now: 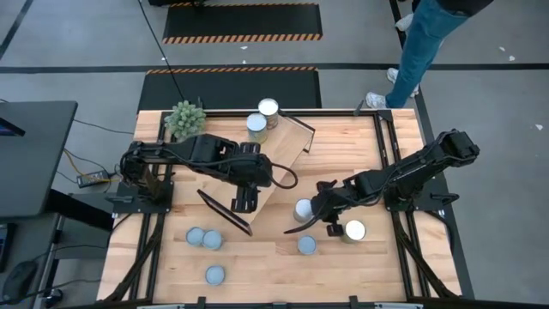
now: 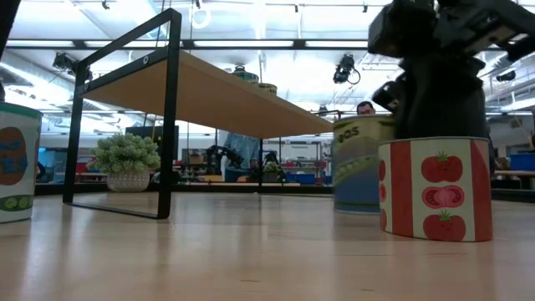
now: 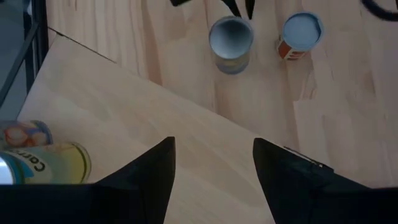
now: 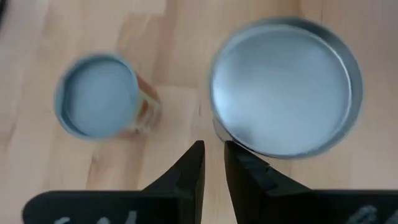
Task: Pick and place cans onto a shelf
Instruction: Put the canned peas on the shelf
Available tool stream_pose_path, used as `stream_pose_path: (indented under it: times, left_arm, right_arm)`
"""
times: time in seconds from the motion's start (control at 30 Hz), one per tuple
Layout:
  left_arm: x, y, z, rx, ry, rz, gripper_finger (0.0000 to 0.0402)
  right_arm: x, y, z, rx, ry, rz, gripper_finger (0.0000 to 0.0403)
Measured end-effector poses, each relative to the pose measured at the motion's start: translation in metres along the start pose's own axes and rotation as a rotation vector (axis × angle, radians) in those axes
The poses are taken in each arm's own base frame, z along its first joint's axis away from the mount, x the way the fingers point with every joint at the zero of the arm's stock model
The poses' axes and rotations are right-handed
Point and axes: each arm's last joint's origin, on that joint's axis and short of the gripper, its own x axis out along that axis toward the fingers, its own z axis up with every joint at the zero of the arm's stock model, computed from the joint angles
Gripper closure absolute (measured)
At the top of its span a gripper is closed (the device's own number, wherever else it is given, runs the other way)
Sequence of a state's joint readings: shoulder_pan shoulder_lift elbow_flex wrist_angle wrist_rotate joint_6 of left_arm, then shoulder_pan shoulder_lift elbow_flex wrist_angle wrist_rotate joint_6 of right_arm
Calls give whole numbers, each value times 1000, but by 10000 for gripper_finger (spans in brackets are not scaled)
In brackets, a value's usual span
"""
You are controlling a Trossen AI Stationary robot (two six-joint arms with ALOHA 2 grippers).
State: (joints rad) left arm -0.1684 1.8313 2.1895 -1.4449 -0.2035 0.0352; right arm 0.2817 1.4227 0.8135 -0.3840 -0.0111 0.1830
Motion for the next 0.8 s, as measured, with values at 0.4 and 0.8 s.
stream_pose_path:
  times: [0.4, 0.8]
  left_arm:
    - [15, -4, 9, -126, -9, -37, 182]
    - [32, -7, 19, -101, -37, -65, 71]
  right_arm:
    - [-32, 4, 17, -5, 174, -38, 334]
    - [-112, 24, 10, 91, 74, -36, 334]
